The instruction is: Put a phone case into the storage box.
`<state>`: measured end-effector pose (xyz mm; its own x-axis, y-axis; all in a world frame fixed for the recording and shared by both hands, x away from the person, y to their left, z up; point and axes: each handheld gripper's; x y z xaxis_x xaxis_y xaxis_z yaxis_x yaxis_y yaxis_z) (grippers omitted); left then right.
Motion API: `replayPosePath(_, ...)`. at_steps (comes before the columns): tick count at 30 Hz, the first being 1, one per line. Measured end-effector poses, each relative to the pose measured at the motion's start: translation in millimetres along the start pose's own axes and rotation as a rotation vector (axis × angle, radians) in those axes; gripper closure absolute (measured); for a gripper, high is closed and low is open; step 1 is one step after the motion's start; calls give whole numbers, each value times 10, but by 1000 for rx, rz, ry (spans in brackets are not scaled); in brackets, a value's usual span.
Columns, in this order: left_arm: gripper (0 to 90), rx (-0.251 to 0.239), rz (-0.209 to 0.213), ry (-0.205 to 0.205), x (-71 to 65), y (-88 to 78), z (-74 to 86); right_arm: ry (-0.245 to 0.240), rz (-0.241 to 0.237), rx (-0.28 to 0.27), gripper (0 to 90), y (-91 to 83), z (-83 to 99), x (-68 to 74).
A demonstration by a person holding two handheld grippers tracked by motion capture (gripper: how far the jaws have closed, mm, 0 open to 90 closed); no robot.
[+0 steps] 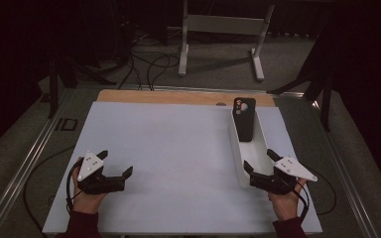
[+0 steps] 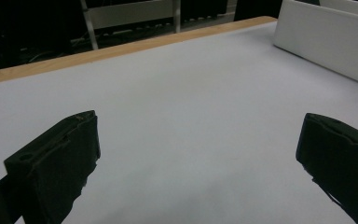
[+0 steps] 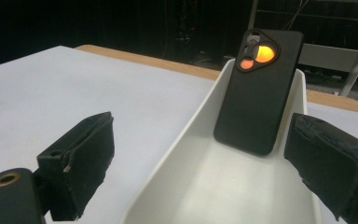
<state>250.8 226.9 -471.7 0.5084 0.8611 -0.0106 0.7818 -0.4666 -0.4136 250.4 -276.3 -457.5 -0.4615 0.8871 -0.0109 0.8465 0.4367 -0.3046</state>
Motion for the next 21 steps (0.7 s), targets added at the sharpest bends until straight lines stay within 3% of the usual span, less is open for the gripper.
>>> replayPosePath(11,2,-52,0,5,18,-106,34,-17,-33,-99,81,-133,123,-5)
replayPosePath(21,2,-60,-6,13,28,-114,40,-13,-51,-90,81,-123,182,39)
Point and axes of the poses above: each handheld gripper's, and its own axes: y roughly forward along the jaws, z roughly out of its underside, x roughly to its left, and after that the axes turned 1 degree about -z, right-handed
